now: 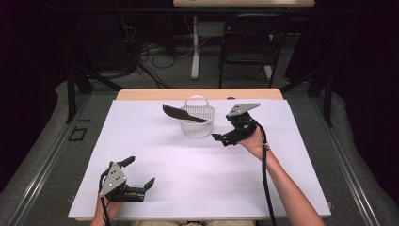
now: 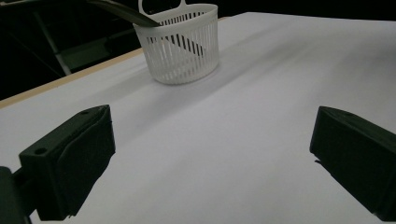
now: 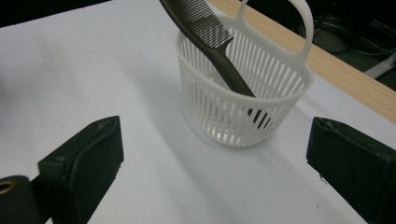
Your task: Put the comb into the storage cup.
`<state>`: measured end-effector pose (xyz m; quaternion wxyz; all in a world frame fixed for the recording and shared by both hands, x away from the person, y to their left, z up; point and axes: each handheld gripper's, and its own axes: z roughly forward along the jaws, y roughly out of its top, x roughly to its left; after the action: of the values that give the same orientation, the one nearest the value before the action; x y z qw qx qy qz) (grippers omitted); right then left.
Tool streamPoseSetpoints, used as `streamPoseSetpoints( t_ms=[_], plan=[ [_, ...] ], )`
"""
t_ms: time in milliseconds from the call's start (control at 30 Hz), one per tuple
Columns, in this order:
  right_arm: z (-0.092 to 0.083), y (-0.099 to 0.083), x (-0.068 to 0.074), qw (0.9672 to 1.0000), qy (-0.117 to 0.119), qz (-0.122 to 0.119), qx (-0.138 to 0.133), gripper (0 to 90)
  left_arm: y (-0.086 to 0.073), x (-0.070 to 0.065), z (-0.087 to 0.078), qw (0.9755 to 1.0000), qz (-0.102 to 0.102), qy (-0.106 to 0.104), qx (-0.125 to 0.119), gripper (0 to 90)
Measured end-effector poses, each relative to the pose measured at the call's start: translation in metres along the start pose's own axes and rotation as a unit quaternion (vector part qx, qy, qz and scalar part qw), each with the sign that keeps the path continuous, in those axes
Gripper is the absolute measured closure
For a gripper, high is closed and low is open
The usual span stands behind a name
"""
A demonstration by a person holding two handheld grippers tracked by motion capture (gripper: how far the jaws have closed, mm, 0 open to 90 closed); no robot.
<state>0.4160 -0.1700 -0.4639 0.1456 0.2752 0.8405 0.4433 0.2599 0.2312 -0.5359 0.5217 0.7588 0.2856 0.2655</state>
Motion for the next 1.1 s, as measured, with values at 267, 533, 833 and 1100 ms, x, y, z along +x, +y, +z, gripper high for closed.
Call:
streamPoseSetpoints(
  t_ms=[267, 533, 833, 1100],
  plan=[
    [-0.013, -0.014, 0.004, 0.9999, 0.001, 0.011, 0.001, 1.7, 0.000, 0.000, 0.000, 1.0000, -0.001, 0.001, 0.000, 0.3],
    [-0.023, -0.023, 0.012, 0.9998, 0.003, 0.018, 0.003, 1.1, 0.000, 0.001, 0.001, 1.0000, -0.002, 0.001, 0.001, 0.2],
    [-0.034, -0.032, 0.020, 0.9998, -0.005, 0.018, 0.002, 0.9, -0.001, 0.000, -0.001, 1.0000, -0.001, -0.002, 0.001, 0.2],
    [-0.045, -0.040, 0.030, 0.9998, -0.011, 0.015, -0.001, 0.9, -0.002, -0.001, -0.002, 1.0000, 0.001, -0.004, 0.001, 0.3]
  ],
)
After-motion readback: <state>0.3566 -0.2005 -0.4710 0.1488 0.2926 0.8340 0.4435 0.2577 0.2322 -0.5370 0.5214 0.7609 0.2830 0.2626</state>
